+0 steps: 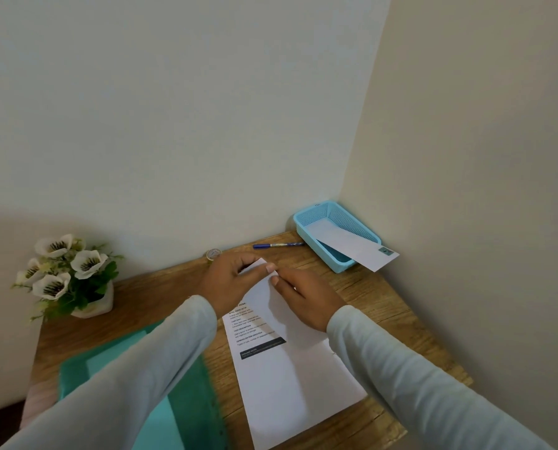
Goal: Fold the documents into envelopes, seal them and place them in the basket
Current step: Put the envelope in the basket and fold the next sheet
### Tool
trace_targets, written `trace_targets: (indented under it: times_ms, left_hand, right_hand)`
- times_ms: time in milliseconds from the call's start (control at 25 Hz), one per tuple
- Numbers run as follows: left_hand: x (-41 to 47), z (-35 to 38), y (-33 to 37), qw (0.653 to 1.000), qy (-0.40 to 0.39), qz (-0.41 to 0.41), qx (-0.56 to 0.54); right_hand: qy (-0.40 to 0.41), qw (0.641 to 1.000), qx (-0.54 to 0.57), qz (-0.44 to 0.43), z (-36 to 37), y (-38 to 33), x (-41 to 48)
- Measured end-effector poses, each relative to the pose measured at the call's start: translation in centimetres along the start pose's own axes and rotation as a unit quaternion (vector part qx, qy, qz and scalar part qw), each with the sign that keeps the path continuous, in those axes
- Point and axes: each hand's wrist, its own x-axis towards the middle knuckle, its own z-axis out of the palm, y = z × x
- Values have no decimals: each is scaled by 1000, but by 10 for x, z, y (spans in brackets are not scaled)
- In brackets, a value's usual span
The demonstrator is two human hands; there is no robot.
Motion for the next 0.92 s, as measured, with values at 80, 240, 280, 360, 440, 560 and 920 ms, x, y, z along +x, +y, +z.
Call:
trace_targets:
  times_ms: [80, 240, 280, 360, 440, 560, 920]
  left_hand:
    - [0, -1, 2, 1000, 11, 1, -6]
    - [2, -7, 1, 997, 54, -21, -42]
    - [3, -9, -1, 996, 65, -26, -46]
    - [3, -15, -4, 993, 92, -36, -65]
    - [3, -20, -7, 987, 125, -54, -86]
    - [2, -25, -18, 982, 145, -71, -97]
    - [-6, -22, -44, 980, 96, -103, 138]
  right_hand:
    - [-2, 1000, 9, 5, -1, 1, 0]
    - [-7, 999, 19, 36, -10, 12, -6]
    - [-10, 999, 20, 42, -12, 17, -9]
    - [-12, 998, 25, 62, -17, 28, -16]
    - [-9, 995, 36, 89, -20, 41, -25]
    - [5, 992, 61, 112, -26, 55, -32]
    - [150, 979, 121, 65, -55, 45, -14]
